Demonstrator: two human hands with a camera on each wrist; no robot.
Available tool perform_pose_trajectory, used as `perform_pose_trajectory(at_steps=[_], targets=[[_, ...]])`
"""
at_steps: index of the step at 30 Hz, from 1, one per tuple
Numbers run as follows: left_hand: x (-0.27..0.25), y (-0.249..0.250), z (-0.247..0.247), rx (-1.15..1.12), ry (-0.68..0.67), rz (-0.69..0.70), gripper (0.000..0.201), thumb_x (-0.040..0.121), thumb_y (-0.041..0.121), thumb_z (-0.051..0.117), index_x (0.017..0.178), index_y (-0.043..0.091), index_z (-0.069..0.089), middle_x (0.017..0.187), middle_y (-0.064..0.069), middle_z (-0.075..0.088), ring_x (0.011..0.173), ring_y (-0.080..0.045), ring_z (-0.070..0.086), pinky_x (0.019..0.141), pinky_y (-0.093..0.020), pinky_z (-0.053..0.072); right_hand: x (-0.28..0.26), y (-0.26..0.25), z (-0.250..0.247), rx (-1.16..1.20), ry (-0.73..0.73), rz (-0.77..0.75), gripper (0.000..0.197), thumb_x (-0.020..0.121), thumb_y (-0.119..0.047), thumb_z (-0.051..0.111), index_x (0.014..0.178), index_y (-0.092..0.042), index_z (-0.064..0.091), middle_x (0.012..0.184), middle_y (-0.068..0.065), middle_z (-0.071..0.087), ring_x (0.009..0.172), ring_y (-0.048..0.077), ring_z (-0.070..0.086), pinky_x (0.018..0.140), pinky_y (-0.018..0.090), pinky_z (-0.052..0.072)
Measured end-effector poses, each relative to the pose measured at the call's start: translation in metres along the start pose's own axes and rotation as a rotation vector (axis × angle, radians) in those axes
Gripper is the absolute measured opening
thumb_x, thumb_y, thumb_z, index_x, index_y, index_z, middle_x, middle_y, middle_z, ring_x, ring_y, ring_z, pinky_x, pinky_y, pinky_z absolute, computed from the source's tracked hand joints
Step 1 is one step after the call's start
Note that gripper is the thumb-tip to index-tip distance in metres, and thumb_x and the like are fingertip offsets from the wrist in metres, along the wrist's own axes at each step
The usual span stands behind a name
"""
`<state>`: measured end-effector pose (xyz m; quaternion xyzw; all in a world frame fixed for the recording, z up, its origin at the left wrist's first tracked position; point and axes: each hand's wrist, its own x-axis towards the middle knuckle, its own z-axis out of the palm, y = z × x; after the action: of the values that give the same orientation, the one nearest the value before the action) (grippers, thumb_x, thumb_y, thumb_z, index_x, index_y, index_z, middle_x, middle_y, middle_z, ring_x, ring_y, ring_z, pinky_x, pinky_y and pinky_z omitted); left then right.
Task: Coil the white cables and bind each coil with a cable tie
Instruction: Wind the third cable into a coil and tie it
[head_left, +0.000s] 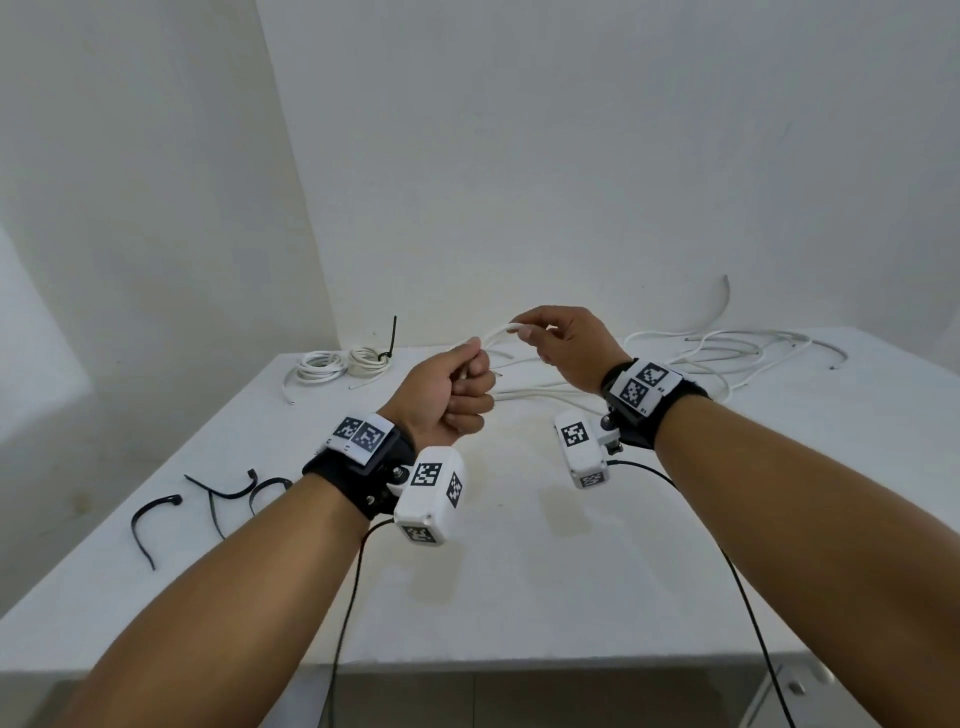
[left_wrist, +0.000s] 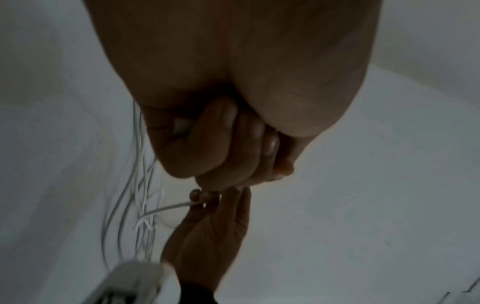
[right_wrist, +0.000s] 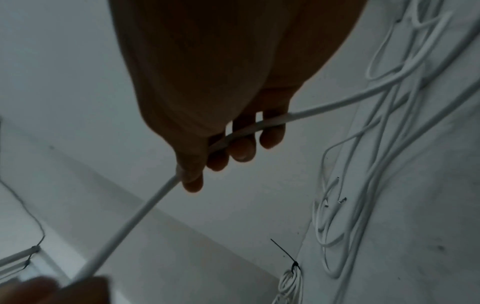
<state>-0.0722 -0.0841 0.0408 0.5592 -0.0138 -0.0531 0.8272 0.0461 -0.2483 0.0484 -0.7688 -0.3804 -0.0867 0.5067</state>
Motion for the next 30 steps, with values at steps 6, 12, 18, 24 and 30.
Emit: perform_pose_trajectory(at_steps=[6,12,18,24,30], targets=[[-0.008,0.002,0.030,-0.117,-0.216,0.097,0.033,0.095,0.033,0.043,0.065,0.018,0.045,0.051,0.007,0.031,0.040,-0.006,0.023,0.039,-0.019,0.017,-0.017,0.003,0.007,0.065,-0.098,0.015,0.018,0.098,-0.022,0.059,0.095,-0.017,0.076,0.055,-0.014,0.051,0.049,0.003,0.041,0.054,0.017,0.039],[0.015,0.003,0.042,-0.156,0.146,0.524,0.032,0.104,0.017,0.032,0.075,0.011,0.046,0.056,0.003,0.038,0.047,-0.011,0.033,0.048,-0.023,0.027,-0.041,-0.015,0.032,-0.194,-0.235,-0.010,0.038,0.100,-0.027,0.049,0.069,-0.007,0.056,0.054,-0.006,0.048,0.045,0.006,0.038,0.049,0.018,0.034],[0.031,-0.006,0.012,0.263,0.436,0.612,0.034,0.105,0.016,0.032,0.073,0.010,0.043,0.053,0.007,0.039,0.048,-0.011,0.033,0.049,-0.024,0.027,-0.041,-0.020,0.040,-0.428,-0.394,-0.056,0.029,0.101,-0.025,0.048,0.090,-0.006,0.066,0.066,-0.003,0.054,0.065,0.017,0.049,0.064,0.030,0.037],[0.028,-0.011,-0.011,0.932,0.433,0.458,0.031,0.097,0.030,0.041,0.069,0.018,0.043,0.065,0.002,0.049,0.062,-0.018,0.043,0.065,-0.034,0.039,-0.041,-0.030,0.028,-0.535,-0.437,-0.102,0.023,0.096,-0.032,0.055,0.095,-0.017,0.073,0.075,-0.008,0.062,0.071,0.011,0.056,0.068,0.031,0.048],[0.011,0.000,-0.007,1.202,0.228,0.135,0.038,0.092,0.008,0.039,0.055,0.017,0.037,0.055,0.001,0.044,0.049,-0.015,0.041,0.056,-0.031,0.035,-0.028,-0.048,0.000,-0.468,-0.407,-0.201,0.012,0.090,-0.025,0.065,0.092,-0.019,0.075,0.069,-0.014,0.061,0.061,0.000,0.053,0.061,0.018,0.039]])
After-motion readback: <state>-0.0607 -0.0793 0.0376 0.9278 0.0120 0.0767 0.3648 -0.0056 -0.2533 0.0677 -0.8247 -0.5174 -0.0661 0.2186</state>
